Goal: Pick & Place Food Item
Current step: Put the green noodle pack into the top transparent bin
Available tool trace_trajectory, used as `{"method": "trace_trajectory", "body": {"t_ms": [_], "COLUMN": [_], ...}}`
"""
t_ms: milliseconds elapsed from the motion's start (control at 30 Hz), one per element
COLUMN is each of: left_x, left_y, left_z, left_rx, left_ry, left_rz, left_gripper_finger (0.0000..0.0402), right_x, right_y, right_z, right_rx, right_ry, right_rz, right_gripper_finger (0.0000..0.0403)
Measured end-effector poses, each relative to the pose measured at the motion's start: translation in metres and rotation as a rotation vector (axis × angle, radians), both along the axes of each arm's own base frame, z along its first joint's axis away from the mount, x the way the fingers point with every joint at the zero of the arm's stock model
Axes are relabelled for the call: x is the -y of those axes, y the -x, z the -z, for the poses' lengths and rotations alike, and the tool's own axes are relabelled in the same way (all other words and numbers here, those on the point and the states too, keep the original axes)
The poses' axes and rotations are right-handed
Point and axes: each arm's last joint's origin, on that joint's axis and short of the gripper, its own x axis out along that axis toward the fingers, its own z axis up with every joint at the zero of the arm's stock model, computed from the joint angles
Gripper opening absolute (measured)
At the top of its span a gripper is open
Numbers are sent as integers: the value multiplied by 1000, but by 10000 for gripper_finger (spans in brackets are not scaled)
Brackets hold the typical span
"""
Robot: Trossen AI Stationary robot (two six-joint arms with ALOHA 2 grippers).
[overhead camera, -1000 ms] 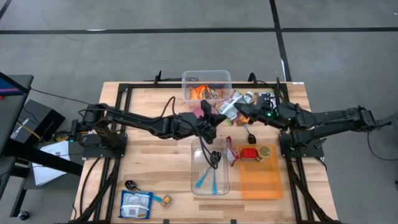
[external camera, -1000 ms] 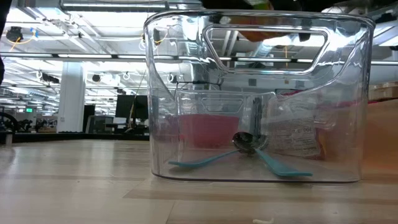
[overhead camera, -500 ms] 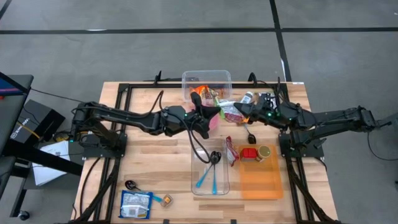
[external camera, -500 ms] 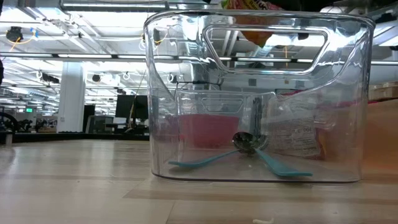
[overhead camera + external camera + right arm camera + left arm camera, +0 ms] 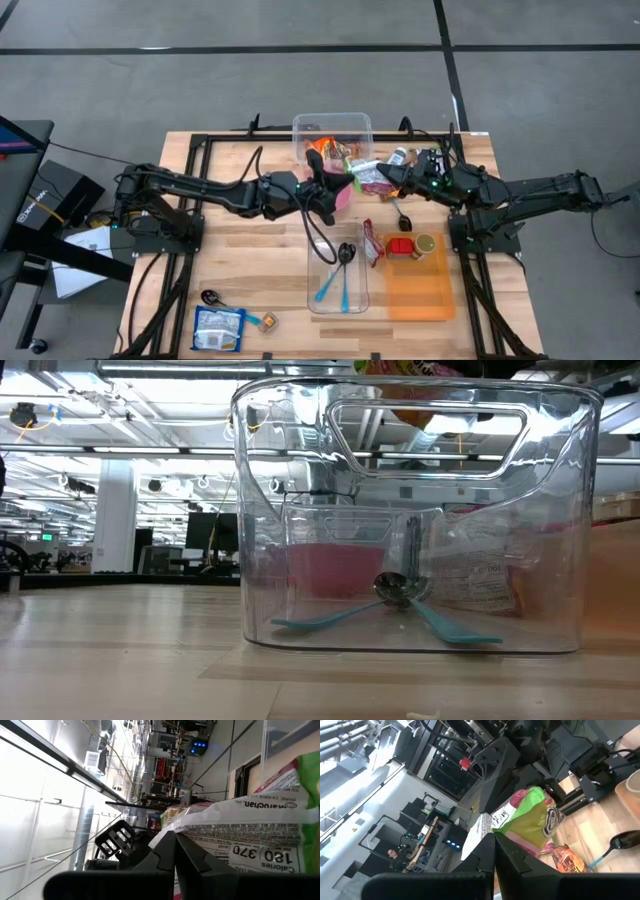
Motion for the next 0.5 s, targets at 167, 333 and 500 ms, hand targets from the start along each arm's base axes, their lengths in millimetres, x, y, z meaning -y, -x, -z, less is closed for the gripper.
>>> {"method": "trace_trajectory", "body": {"t_ms": [167, 333, 500], "left_x": [3, 2, 2], "left_y": [0, 0, 0], "left_z": [0, -2, -5], "left_rx": [26, 55, 84], "left_ry": [44, 69, 73], "left_rz": [5, -2, -18], "left_gripper_finger": [0, 0, 0], "right_x": [0, 0, 0], "right_y": [0, 0, 0], "right_z": [-1, -4, -4], "right_rx": [4, 25, 26], "right_ry": [20, 44, 46], "right_rz": [2, 3, 2], "right_gripper_finger": [0, 0, 0]}}
